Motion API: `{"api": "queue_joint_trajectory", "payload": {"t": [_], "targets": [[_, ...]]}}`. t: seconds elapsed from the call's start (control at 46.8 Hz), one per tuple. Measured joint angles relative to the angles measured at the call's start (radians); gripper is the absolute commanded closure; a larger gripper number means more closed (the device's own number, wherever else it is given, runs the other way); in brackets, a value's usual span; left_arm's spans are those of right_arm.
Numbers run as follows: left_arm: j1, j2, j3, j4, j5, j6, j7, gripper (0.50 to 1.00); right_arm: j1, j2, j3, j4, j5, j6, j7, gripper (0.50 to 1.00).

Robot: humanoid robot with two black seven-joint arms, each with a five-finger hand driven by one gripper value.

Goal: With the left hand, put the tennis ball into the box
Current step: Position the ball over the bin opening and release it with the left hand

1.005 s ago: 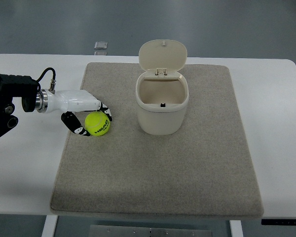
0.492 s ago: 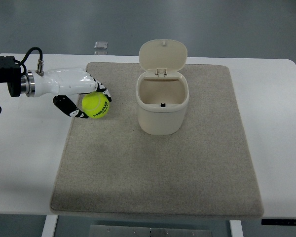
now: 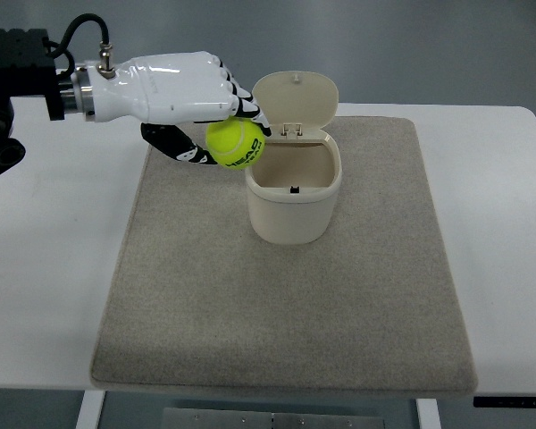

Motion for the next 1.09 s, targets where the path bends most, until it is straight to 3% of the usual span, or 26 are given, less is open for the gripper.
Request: {"api": "queue_joint_trajectory", "payload": {"t": [0.556, 0.599, 0.663, 0.684, 0.834, 0.898, 0.962, 1.026, 1.09], "targets": [[-0.04, -0.252, 0.037, 0.15, 0.276, 0.002, 0.013, 1.0, 0.0, 0.0, -0.001, 0.0, 0.0, 0.0, 0.0, 0.599], [-0.039, -0.261, 0.037, 0.156, 0.276, 0.004, 0.013, 0.956, 0.0, 0.0, -0.001, 0.0, 0.0, 0.0, 0.0, 0.597], [-0.039, -0.271, 0.037, 0.161, 0.276, 0.007, 0.013, 0.796, 0.001, 0.0, -0.001, 0.0, 0.0, 0.0, 0.0, 0.597], [-0.039, -0.273, 0.037, 0.162, 0.276, 0.007, 0.013, 0.768, 0.001, 0.0, -0.001, 0.0, 0.0, 0.0, 0.0, 0.597], [-0.037, -0.275, 0.037, 0.165, 0.276, 0.012, 0.014, 0.714, 0.001, 0.0, -0.001, 0.0, 0.0, 0.0, 0.0, 0.599], [-0.036, -0.275, 0.037, 0.165, 0.276, 0.012, 0.014, 0.62, 0.001, 0.0, -0.001, 0.0, 0.0, 0.0, 0.0, 0.599], [-0.033, -0.275, 0.037, 0.166, 0.276, 0.012, 0.014, 0.613, 0.001, 0.0, -0.001, 0.0, 0.0, 0.0, 0.0, 0.597], [-0.031, -0.274, 0.037, 0.169, 0.276, 0.012, 0.014, 0.562, 0.0, 0.0, -0.001, 0.0, 0.0, 0.0, 0.0, 0.597], [-0.03, -0.273, 0.037, 0.17, 0.276, 0.012, 0.014, 0.551, 0.0, 0.0, -0.001, 0.0, 0.0, 0.0, 0.0, 0.597]]}}
